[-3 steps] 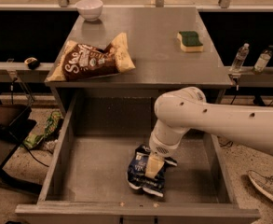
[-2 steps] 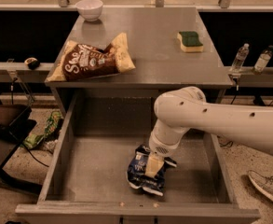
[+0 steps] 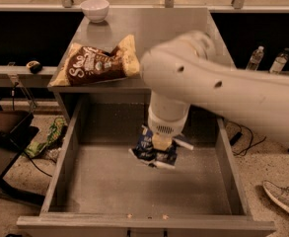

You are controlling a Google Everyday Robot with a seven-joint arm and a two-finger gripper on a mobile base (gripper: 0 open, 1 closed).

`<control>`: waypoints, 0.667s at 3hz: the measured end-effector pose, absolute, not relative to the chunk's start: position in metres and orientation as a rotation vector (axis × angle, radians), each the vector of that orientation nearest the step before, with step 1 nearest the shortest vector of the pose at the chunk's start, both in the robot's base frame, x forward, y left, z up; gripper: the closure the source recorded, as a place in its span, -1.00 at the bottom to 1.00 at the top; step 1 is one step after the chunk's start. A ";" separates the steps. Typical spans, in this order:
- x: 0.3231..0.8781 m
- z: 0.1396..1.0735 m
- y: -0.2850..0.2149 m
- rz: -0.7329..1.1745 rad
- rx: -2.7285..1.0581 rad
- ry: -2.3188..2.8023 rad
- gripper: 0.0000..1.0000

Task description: Pick blue chip bag from top drawer and place on counter

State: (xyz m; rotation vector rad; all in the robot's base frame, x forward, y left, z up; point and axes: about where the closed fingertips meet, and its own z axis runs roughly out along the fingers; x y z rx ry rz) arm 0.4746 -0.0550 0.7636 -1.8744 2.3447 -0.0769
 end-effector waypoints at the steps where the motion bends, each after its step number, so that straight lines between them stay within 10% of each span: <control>1: 0.490 0.852 -0.052 -0.244 -1.879 2.300 1.00; 2: 0.513 0.911 -0.060 -0.347 -1.895 2.298 1.00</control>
Offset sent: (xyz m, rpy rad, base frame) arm 0.0899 -0.0090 0.2669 -0.1602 -0.2038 -0.0045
